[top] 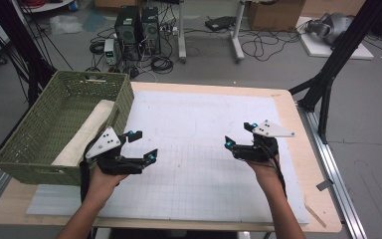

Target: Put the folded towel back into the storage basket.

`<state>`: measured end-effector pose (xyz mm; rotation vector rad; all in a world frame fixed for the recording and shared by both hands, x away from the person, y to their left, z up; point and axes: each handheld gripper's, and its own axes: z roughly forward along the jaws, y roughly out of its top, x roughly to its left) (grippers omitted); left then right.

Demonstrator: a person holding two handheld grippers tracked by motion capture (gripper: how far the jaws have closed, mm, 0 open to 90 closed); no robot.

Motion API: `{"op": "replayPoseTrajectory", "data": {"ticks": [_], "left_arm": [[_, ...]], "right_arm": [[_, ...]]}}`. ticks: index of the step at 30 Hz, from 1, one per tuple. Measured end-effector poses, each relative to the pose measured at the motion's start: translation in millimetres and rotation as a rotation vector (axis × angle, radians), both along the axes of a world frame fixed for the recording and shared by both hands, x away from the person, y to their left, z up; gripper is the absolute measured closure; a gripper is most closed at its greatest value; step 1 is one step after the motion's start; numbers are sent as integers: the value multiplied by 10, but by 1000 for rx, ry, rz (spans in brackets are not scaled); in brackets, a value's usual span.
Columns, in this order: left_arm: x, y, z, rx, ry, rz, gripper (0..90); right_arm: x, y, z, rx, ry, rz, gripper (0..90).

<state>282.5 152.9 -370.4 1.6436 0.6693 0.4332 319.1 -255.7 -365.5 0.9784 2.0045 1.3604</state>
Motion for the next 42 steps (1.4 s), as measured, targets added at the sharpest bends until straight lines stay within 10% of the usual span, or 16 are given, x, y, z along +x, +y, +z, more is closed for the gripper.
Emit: {"op": "replayPoseTrajectory", "data": {"ticks": [26, 42], "left_arm": [[64, -210, -608, 20, 17, -25, 177], [55, -192, -619, 27, 25, -18, 180]], "right_arm": [[-526, -598, -559, 17, 16, -134, 154], [-504, -607, -622, -27, 49, -159, 154]]}}
